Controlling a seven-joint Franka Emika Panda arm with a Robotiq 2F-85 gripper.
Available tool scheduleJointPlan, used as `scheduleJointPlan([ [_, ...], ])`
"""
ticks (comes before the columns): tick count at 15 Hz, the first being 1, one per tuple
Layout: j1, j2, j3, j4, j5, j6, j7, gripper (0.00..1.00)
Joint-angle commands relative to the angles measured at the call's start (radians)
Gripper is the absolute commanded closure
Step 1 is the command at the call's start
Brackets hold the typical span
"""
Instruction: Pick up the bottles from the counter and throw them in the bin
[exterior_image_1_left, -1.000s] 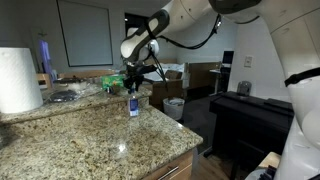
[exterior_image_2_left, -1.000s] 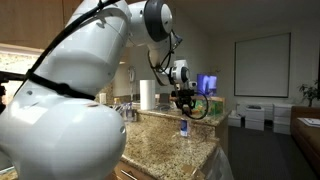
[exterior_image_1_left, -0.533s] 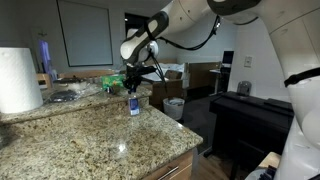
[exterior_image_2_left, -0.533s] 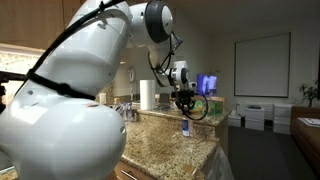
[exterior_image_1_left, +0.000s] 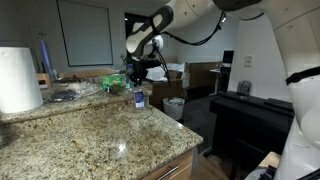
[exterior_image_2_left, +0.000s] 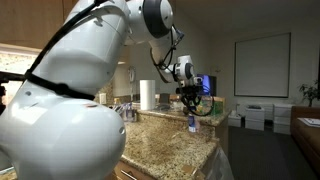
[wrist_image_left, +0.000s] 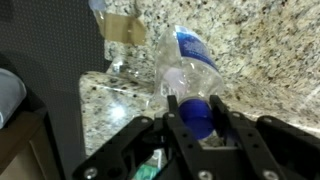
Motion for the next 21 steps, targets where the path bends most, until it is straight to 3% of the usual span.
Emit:
scheduleJointPlan([
  [1,-0.073,-0.116,-0.021,-0.036,0.028,-0.112,-0.033,0.87],
  [7,-0.199,-0.22,-0.108,-0.08,0.022,-0.289,-0.022,0.88],
  [15,-0.297,-0.16,-0.174,-0.254,0.143,-0.204,0.017,0.89],
  [21,-0.322,-0.054,-0.15,-0.312,0.324,-0.073,0.003,0.89],
])
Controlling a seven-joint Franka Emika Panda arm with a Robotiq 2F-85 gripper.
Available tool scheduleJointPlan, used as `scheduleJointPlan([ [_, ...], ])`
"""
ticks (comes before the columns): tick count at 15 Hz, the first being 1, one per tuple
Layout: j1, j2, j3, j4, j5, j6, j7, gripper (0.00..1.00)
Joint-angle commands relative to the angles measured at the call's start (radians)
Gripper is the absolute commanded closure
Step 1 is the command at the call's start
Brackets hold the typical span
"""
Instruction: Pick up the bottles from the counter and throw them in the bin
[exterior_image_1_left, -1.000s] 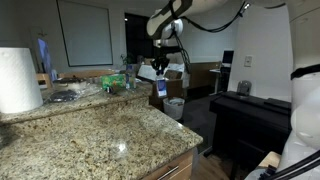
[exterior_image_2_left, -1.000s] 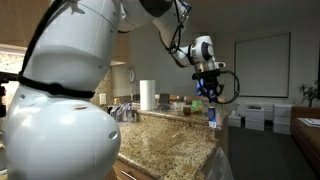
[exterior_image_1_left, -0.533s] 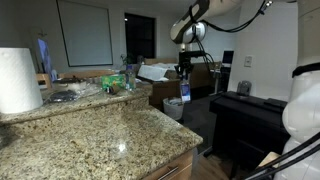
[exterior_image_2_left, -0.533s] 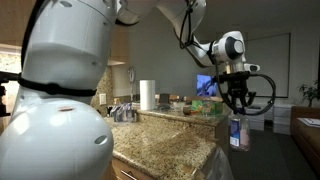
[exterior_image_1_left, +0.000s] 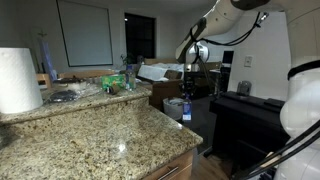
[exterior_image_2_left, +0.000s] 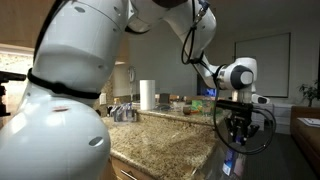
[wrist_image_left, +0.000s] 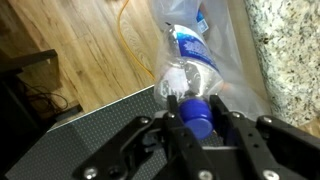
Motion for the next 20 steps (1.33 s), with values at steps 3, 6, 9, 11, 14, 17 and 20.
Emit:
scheduleJointPlan([
  [3,-0.02,0.114,0.044,-0.005,0.139,0.098,0.006,0.89],
  [6,-0.027,0.158,0.076,0.005,0.211,0.126,-0.002,0.89],
  [9,-0.029,0.175,0.112,0.01,0.273,0.143,-0.014,0.89],
  [11,-0.025,0.174,0.129,0.007,0.297,0.16,-0.018,0.89],
  [14,-0.021,0.19,0.132,0.003,0.288,0.167,-0.01,0.89],
  [17,-0.014,0.214,0.114,-0.009,0.26,0.167,0.01,0.89],
  [20,-0.009,0.234,0.097,-0.02,0.241,0.169,0.027,0.89],
])
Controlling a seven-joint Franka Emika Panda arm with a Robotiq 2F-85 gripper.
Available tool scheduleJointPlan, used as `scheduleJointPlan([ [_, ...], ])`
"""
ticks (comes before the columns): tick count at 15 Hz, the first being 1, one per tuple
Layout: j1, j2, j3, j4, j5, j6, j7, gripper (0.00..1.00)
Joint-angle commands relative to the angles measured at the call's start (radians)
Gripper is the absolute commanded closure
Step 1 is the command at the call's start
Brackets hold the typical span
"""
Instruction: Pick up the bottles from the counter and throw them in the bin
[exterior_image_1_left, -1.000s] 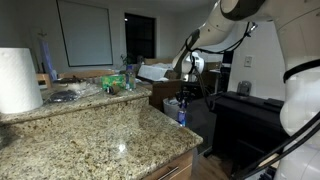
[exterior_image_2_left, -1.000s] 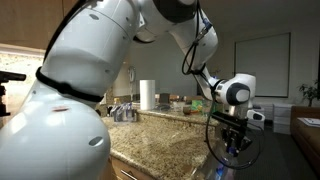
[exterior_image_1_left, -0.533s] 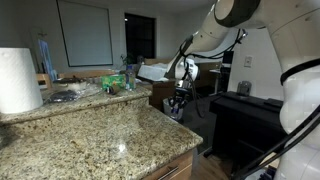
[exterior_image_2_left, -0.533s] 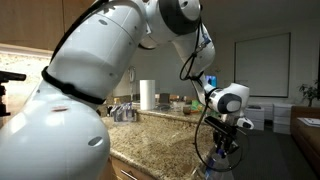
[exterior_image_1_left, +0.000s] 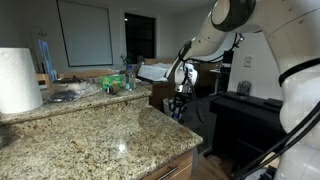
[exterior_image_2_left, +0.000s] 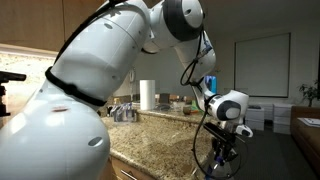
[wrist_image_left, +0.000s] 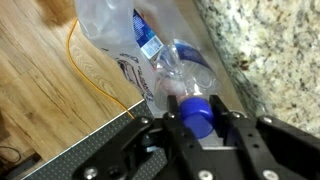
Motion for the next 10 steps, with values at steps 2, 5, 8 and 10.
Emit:
scheduleJointPlan([
  [2,0.006,0.015,-0.023,-0.022,-0.041,0.013,0.044,0.89],
  [5,0.028,-0.021,-0.047,-0.024,-0.101,0.004,0.059,0.33],
  [8,0.051,-0.088,-0.056,-0.021,-0.174,-0.033,0.071,0.15],
  [10,0.077,-0.173,-0.054,-0.013,-0.234,-0.068,0.067,0.01],
])
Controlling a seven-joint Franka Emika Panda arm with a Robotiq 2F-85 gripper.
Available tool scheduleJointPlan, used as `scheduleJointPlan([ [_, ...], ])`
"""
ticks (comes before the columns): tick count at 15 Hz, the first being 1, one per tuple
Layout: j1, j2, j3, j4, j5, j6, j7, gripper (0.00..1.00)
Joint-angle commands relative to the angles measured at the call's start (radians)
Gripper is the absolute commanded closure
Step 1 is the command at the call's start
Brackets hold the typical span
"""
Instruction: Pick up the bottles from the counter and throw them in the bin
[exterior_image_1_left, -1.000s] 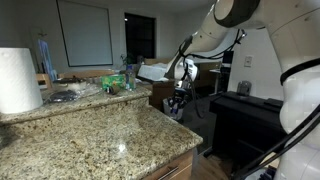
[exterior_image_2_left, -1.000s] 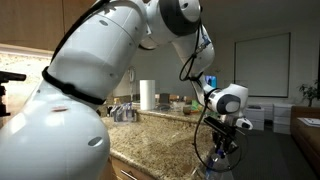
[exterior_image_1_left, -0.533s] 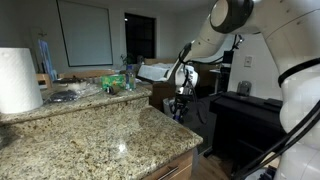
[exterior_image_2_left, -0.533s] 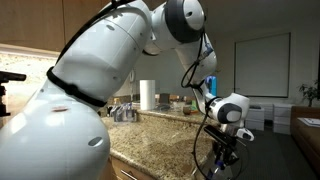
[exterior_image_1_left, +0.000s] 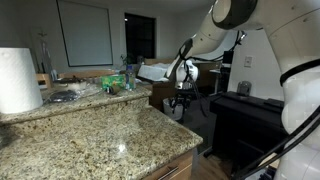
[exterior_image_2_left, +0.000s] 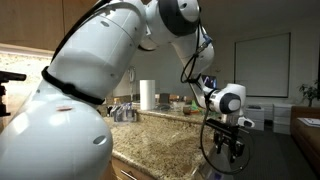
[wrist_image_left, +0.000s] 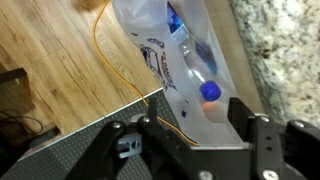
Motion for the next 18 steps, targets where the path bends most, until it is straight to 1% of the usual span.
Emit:
scheduleJointPlan([
  [1,0.05,-0.166,0.001,-0.026,-0.107,-0.067,-0.002,0.01],
  [4,0.098,-0.3,0.026,-0.043,-0.196,-0.112,-0.029,0.0],
  [6,0.129,-0.388,0.058,-0.05,-0.224,-0.194,-0.055,0.0],
  [10,0.189,-0.572,0.13,-0.099,-0.201,-0.394,-0.106,0.0],
  [13,0.239,-0.723,0.18,-0.18,-0.243,-0.48,-0.061,0.0],
  [14,0.251,-0.783,0.197,-0.218,-0.267,-0.483,-0.039,0.0],
  [15,0.259,-0.85,0.215,-0.267,-0.296,-0.461,-0.015,0.0],
  [18,0.266,-1.031,0.267,-0.398,-0.369,-0.431,0.082,0.0],
])
